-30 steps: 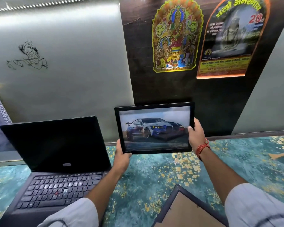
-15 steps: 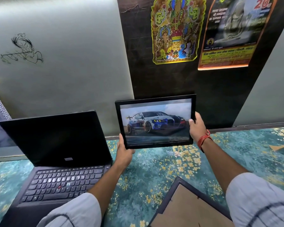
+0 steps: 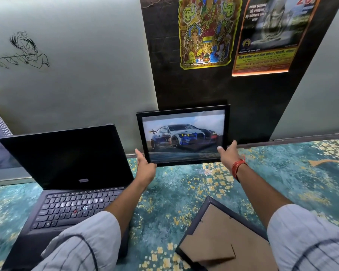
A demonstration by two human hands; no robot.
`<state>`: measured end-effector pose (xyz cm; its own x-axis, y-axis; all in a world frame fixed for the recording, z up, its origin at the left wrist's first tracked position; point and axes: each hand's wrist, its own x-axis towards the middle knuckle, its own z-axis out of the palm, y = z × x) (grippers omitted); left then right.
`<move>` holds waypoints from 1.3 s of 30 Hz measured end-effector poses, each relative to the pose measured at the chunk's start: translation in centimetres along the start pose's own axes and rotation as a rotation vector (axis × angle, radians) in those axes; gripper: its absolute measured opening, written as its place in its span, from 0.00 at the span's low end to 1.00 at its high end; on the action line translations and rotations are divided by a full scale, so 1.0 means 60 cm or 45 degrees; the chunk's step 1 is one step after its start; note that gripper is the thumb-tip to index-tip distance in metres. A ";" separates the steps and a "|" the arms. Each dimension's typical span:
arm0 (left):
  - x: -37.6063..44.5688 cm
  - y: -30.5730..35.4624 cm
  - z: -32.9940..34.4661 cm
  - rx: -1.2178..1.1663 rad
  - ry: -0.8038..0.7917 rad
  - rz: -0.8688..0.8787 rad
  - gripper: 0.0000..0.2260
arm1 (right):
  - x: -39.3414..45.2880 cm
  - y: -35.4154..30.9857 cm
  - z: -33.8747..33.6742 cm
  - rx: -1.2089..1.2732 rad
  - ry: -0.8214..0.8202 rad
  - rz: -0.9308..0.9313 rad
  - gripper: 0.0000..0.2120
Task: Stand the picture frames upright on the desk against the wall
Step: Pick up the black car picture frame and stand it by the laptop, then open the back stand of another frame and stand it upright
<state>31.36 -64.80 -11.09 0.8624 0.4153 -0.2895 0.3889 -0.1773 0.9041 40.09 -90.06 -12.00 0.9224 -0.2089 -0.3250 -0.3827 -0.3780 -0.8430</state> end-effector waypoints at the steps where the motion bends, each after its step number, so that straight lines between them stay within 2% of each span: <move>1: -0.012 0.001 0.004 0.060 0.021 0.029 0.43 | -0.021 0.006 0.000 -0.014 0.014 0.009 0.36; 4: -0.081 -0.008 0.030 0.315 -0.124 0.192 0.45 | -0.096 0.022 -0.012 -0.030 0.008 0.052 0.35; 8: -0.211 -0.041 0.081 0.820 -0.638 0.289 0.37 | -0.182 0.050 -0.036 -0.176 -0.145 0.019 0.30; 11: -0.255 -0.061 0.098 1.246 -0.908 0.404 0.37 | -0.239 0.070 -0.049 -0.347 -0.236 -0.076 0.25; 14: -0.270 -0.085 0.092 1.534 -0.894 0.578 0.36 | -0.282 0.106 -0.064 -0.538 -0.418 -0.144 0.23; 16: -0.274 -0.095 0.083 1.608 -0.860 0.664 0.35 | -0.297 0.125 -0.073 -0.638 -0.497 -0.149 0.22; 19: -0.279 -0.100 0.079 1.627 -0.852 0.728 0.32 | -0.309 0.144 -0.082 -0.718 -0.527 -0.165 0.22; 25: -0.296 -0.044 0.100 1.373 -0.880 0.647 0.22 | -0.307 0.153 -0.095 -0.810 -0.604 -0.224 0.18; 27: -0.294 -0.031 0.102 1.364 -0.903 0.630 0.21 | -0.303 0.153 -0.100 -0.769 -0.611 -0.181 0.17; 30: -0.290 -0.020 0.102 1.342 -0.941 0.613 0.22 | -0.301 0.152 -0.116 -0.640 -0.444 -0.071 0.16; 33: -0.285 -0.016 0.096 1.262 -0.984 0.552 0.23 | -0.308 0.159 -0.146 -0.764 -0.120 -0.034 0.19; 35: -0.280 -0.013 0.085 1.163 -0.993 0.467 0.24 | -0.313 0.158 -0.173 -0.791 -0.002 0.046 0.22; 37: -0.271 -0.008 0.071 1.021 -0.980 0.372 0.24 | -0.311 0.153 -0.198 -0.644 -0.043 0.173 0.23; 39: -0.263 0.003 0.057 0.855 -0.985 0.280 0.20 | -0.309 0.142 -0.221 -0.214 -0.121 0.275 0.18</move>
<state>18.94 -74.41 -7.43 0.8159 -0.3281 -0.4761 0.0940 -0.7372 0.6691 19.03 -101.37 -7.48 0.8164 -0.2182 -0.5347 -0.5668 -0.4800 -0.6695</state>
